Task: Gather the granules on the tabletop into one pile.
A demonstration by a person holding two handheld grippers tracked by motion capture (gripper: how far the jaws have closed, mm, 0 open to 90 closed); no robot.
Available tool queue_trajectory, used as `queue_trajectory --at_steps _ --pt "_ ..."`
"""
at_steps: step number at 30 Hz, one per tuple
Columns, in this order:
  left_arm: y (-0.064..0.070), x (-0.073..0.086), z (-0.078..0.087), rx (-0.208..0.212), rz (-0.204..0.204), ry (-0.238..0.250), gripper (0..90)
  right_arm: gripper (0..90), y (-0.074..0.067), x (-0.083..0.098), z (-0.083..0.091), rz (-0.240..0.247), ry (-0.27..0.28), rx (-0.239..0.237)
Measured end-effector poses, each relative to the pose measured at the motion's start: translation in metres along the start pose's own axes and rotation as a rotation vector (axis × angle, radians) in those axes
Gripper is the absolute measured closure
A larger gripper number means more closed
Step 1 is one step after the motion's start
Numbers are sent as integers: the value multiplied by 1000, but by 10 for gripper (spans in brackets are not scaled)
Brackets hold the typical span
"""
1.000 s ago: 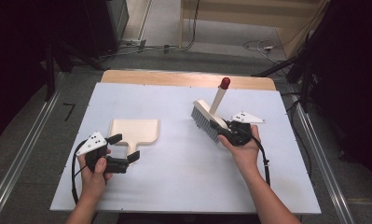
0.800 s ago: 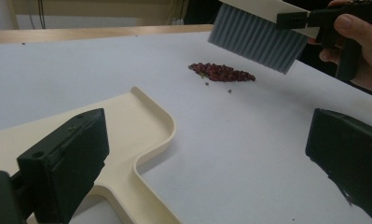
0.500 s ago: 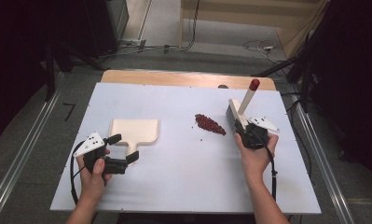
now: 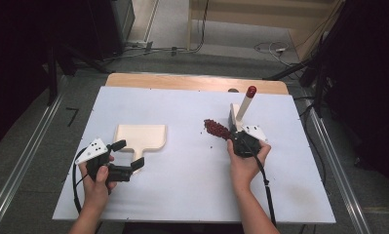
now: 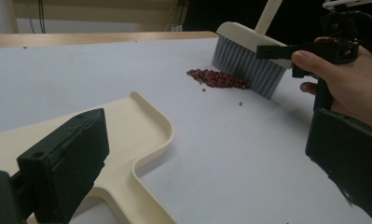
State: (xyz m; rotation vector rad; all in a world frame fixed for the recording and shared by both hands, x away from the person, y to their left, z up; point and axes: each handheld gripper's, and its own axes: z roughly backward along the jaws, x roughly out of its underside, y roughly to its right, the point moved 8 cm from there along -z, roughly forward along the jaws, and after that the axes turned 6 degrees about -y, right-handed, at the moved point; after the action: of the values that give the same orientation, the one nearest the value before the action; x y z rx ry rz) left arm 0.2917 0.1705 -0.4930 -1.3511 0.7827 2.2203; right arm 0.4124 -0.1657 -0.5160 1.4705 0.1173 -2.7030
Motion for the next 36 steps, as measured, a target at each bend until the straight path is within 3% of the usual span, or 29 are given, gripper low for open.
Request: queue_trajectory --at_steps 6,21,36 --pt "-2 -1 2 -1 4 4 0 657 -7 -2 -5 14 16 20" --pt "-1 -1 1 2 3 5 0 657 -13 -7 -11 30 13 17" --pt "-2 -2 2 0 3 8 0 657 -28 -9 -14 74 15 -21"
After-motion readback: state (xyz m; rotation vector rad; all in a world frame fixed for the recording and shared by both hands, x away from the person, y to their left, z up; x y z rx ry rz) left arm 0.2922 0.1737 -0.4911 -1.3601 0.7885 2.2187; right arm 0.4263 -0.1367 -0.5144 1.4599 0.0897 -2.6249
